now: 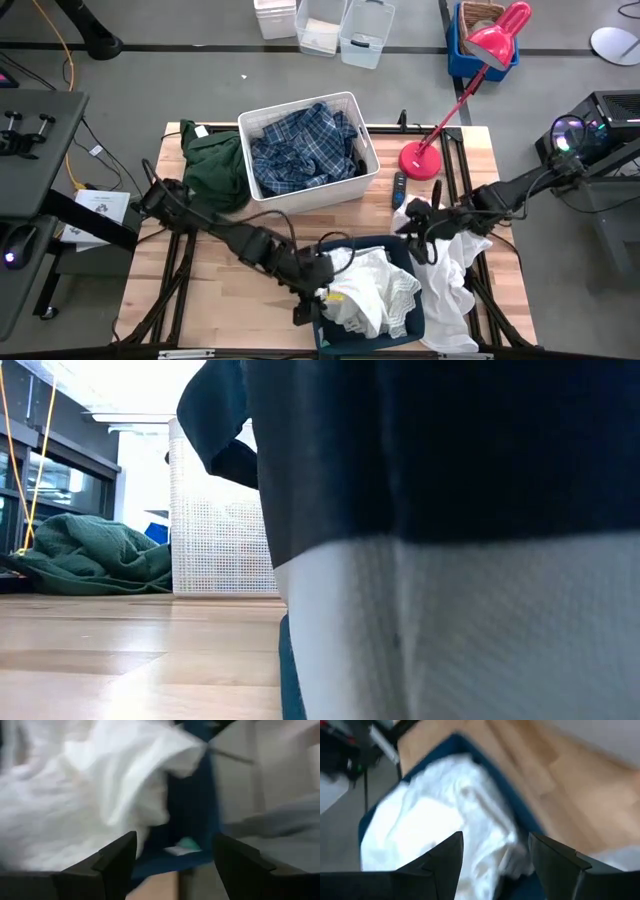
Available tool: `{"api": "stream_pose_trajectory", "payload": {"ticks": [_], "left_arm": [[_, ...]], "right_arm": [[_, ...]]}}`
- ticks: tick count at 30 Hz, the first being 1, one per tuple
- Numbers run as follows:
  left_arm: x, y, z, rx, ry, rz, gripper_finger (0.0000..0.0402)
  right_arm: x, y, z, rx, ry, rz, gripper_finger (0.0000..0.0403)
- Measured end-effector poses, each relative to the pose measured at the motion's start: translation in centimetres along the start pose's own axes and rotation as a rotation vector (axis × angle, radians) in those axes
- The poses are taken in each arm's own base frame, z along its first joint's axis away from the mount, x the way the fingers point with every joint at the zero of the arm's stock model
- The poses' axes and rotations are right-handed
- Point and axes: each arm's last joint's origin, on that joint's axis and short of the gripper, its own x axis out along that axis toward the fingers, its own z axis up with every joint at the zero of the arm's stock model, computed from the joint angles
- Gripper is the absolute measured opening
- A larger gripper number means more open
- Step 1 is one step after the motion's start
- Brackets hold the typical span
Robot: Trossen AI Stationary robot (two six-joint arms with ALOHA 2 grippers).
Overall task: Sort clothes
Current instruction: Put the white shirt into the blue laundry bin
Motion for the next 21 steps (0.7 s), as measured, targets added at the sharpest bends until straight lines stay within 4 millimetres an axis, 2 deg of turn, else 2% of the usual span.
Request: {"api": "stream_pose_trajectory", "payload": {"ticks": [4, 10, 12, 15, 21], "left_arm": [[1.2, -0.5, -1.8, 0.012, -0.05, 0.094, 0.0245], [1.0, -0.7, -3.7, -0.105, -0.13, 0.051, 0.0245], [0.0, -0.2, -4.5, -0.143, -0.156, 0.081, 0.0245], [-2.7, 1.2, -5.7, -0.195, -0.227, 0.123, 0.0245], [-6.2, 6.4, -8.1, -0.288, -0.364, 0.2, 0.0245]], "right_arm": [[0.2, 0.2, -1.6, 0.034, 0.124, -0.04, 0.022], [-0.8, -0.7, -3.8, 0.281, 0.149, -0.229, 0.022], [-1.0, -0.6, -4.3, 0.329, 0.165, -0.239, 0.022], [-1.3, -0.5, -5.0, 0.393, 0.19, -0.26, 0.022], [-2.0, -1.8, -6.3, 0.557, 0.29, -0.471, 0.022]]}}
